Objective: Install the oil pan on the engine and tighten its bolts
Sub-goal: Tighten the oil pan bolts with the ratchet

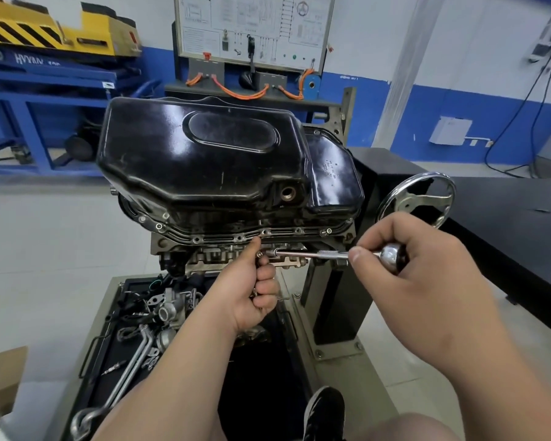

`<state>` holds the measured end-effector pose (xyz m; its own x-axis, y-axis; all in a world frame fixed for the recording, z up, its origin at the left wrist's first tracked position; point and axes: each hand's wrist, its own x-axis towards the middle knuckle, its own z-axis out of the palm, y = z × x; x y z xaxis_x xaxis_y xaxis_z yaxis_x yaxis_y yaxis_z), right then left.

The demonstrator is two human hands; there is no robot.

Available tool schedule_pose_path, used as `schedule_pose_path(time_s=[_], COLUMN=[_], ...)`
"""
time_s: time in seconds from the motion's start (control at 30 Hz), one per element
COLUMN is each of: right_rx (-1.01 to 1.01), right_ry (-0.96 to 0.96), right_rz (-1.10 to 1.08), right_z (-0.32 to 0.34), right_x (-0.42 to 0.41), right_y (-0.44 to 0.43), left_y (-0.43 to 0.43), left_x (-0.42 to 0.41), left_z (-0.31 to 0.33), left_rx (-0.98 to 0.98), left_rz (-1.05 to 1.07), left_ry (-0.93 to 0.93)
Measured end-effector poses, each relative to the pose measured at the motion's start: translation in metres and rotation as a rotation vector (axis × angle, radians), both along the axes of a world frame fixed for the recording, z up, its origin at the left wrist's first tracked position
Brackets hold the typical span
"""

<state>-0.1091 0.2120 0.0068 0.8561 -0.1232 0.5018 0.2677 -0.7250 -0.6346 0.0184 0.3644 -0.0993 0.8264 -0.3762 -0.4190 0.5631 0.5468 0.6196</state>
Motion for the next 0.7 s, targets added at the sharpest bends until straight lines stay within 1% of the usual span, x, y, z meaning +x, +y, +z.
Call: schedule_pose_path(time_s=[0.2, 0.33, 0.7], right_rx=[-0.011, -0.012, -0.041], right_ry=[-0.006, -0.008, -0.033], right_rz=[0.011, 0.016, -0.011], right_z=[0.001, -0.0006, -0.0063], right_x=[-0.0022, -0.0026, 0.0002], right_y=[0.0016, 0.0021, 0.0037], left_y=[0.0023, 0.0025, 0.0052], left_x=[0.0024, 0.0017, 0.0015], left_z=[-0.0026, -0.0035, -0.0038], left_rx=[0.017, 0.076, 0.125], left_rz=[0.005, -0.007, 0.012], left_ry=[0.017, 0.029, -0.014])
